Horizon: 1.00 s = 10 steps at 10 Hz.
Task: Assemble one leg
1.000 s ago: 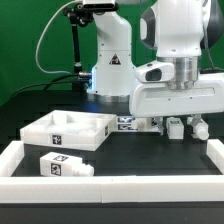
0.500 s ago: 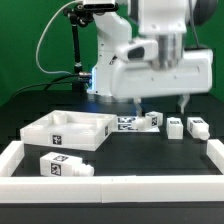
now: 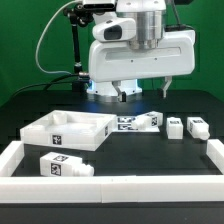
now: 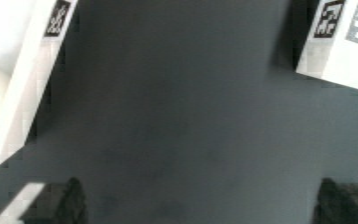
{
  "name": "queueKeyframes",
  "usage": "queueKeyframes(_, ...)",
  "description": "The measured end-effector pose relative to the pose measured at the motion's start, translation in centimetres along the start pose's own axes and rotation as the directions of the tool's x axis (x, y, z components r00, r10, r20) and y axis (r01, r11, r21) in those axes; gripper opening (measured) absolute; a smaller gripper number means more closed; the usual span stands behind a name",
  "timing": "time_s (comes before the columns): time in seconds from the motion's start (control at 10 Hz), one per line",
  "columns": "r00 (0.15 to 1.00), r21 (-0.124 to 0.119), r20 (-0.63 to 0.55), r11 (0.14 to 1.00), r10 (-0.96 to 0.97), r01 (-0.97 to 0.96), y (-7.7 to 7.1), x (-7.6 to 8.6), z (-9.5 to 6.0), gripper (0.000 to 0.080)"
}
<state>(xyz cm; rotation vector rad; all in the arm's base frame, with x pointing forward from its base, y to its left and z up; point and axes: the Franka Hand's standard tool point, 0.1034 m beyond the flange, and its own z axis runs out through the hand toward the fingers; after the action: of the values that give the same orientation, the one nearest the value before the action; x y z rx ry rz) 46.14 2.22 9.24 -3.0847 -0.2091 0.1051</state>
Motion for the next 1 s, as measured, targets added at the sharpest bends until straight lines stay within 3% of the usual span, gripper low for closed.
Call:
queueKeyframes(0.2, 1.0, 0.003, 0.004, 1.0, 0.008, -0.008, 0.3, -0.1, 0.0, 0.0649)
queueKeyframes(0.3, 0.998, 0.017, 0.034, 0.999, 0.043, -0.044, 1.6, -0.7, -0.2, 0.0649)
queueKeyframes(0.5, 0.994, 0.035, 0.06, 0.995, 0.092, -0.094, 7.1, -2.5, -1.9, 0.0649)
queueKeyframes(0.7, 0.996, 0.038, 0.05, 0.996, 0.075, -0.077, 12.1, -4.2, -2.4, 0.0649)
queueKeyframes(0.8, 0.999, 0.061, 0.03, 0.998, 0.028, -0.03, 14.2, -3.8, -3.6, 0.0649)
queueKeyframes(1.0, 0.999, 0.056, 0.025, 0.997, 0.047, -0.049, 13.9, -3.5, -3.5, 0.0649)
